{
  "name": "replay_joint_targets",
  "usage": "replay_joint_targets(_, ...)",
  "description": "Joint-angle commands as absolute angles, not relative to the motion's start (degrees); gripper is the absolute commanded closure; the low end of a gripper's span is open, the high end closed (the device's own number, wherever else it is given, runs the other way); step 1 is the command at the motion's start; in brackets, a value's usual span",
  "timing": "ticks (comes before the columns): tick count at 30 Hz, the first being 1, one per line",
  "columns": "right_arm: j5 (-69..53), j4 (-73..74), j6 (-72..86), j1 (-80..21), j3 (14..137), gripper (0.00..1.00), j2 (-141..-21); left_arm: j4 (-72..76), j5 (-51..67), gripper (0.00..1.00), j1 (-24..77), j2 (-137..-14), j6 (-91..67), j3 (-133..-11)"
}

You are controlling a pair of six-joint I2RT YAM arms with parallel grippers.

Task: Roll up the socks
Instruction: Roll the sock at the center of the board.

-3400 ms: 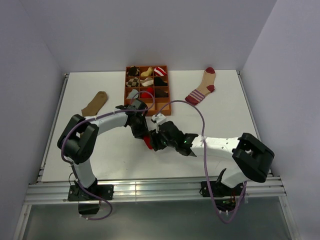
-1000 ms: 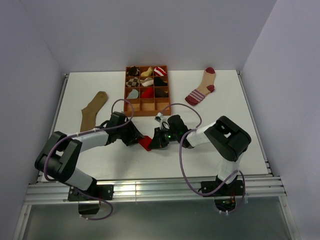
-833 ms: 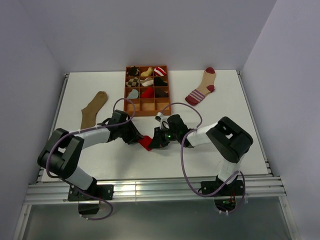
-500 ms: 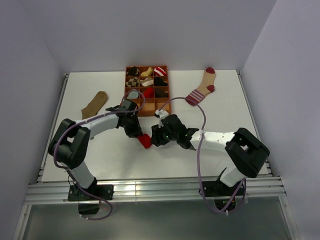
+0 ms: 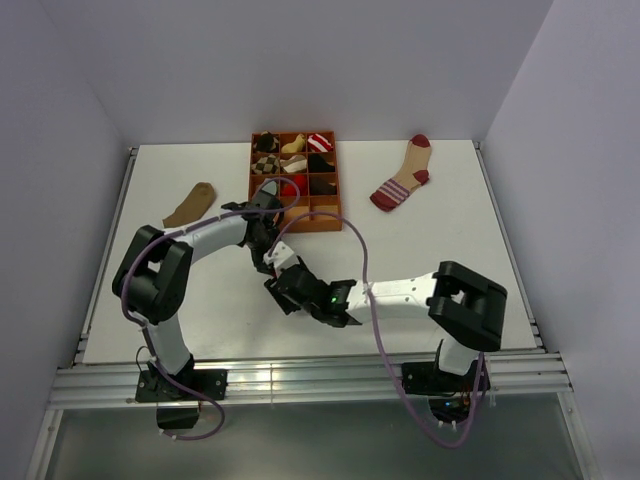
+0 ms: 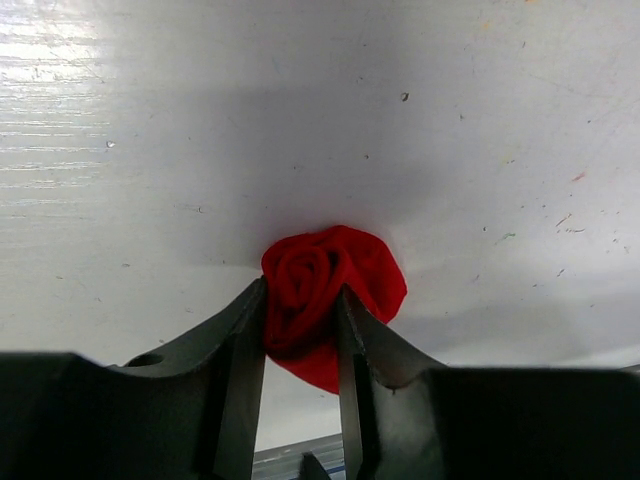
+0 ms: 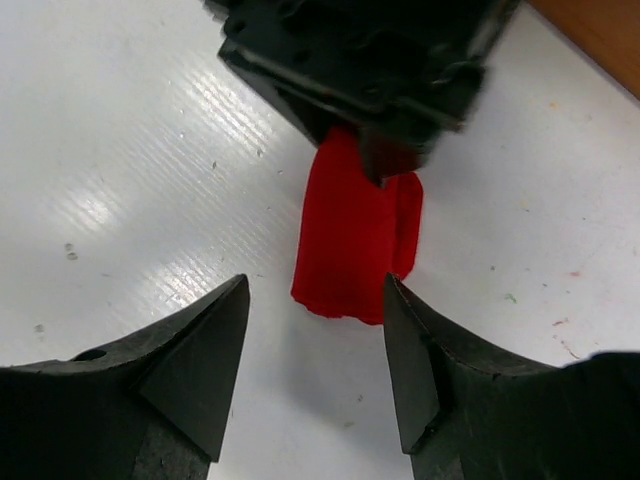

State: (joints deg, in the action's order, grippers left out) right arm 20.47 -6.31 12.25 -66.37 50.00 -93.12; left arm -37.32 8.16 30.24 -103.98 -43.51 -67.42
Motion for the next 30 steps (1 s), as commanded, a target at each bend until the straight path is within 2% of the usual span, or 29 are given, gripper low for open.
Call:
replay_joint_targets(1,29.0,-6.2,10.1,-69.0,54.0,0.37,-97.5,-42.2,6.1,0.65,30.6,-106.3,-40.8,-68.0)
replay_joint_targets(8,31.9,-5.2,10.0,-69.6,56.3,0.39,-104.7,-42.6,6.8,0.64,30.8,-106.8,-40.3,-68.3)
replay_joint_targets(12,31.9,-4.8,9.7,-69.6,56.0,0.46,-107.4,-42.6,7.9,0.57,30.8,-107.2,-39.9,-68.9)
replay_joint_targets(15,30.6,-4.2,9.8,-69.5,55.9,0.55,-109.3,-42.2,8.7,0.53,30.8,-106.7,-39.6,-69.3)
replay_joint_targets(16,30.2,-4.2,10.3,-69.4,55.7,0.63,-109.7,-42.1,9.0,0.52,30.8,-106.5,-39.5,-69.5)
replay_joint_targets(18,28.3,-4.3,11.1,-68.9,54.8,0.72,-110.1,-41.7,9.1,0.48,30.8,-106.1,-39.4,-70.0)
replay_joint_targets(19,27.6,-4.6,11.9,-68.6,54.2,0.81,-109.8,-41.5,9.0,0.47,30.8,-105.6,-39.4,-70.0)
replay_joint_targets(22,23.1,-6.1,13.9,-66.8,51.1,0.92,-107.1,-39.3,8.8,0.43,30.6,-103.3,-40.2,-69.7)
replay_joint_targets(27,14.1,-7.4,15.9,-63.1,47.4,0.98,-103.4,-34.8,9.2,0.32,27.8,-98.1,-43.6,-67.3)
replay_joint_targets(30,10.0,-8.0,17.1,-61.4,46.2,0.98,-102.6,-33.3,8.0,0.3,25.6,-94.6,-47.7,-65.8)
